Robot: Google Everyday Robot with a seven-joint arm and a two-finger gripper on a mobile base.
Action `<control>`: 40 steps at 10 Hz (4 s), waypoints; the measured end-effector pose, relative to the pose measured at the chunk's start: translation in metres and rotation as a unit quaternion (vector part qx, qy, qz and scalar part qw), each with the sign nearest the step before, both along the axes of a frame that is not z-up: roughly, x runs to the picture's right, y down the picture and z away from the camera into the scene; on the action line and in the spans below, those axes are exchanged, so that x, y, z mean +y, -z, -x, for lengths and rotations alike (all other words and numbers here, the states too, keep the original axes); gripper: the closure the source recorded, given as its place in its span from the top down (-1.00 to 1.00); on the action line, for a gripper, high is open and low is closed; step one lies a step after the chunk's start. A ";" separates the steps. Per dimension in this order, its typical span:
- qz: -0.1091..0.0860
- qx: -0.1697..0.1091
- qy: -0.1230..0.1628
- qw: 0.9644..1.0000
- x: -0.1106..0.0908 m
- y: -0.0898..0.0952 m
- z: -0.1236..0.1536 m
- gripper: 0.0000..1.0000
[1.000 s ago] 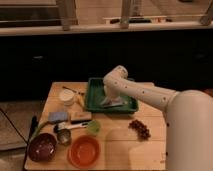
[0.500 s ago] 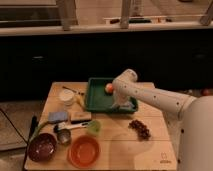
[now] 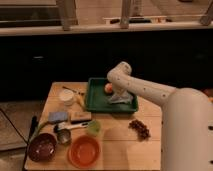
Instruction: Wipe tray with towel
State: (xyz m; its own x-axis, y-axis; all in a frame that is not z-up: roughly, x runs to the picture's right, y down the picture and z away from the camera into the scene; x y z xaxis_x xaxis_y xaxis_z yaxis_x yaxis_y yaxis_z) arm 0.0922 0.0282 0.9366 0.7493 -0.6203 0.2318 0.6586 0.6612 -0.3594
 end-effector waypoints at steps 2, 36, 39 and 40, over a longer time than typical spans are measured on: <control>-0.001 -0.004 0.010 1.000 -0.007 -0.006 0.020 -0.93; 0.035 0.032 -0.039 0.998 0.016 -0.005 -0.035 -0.93; 0.035 0.031 -0.038 0.998 0.016 -0.005 -0.033 -0.93; 0.035 0.032 -0.039 0.998 0.016 -0.005 -0.034 -0.93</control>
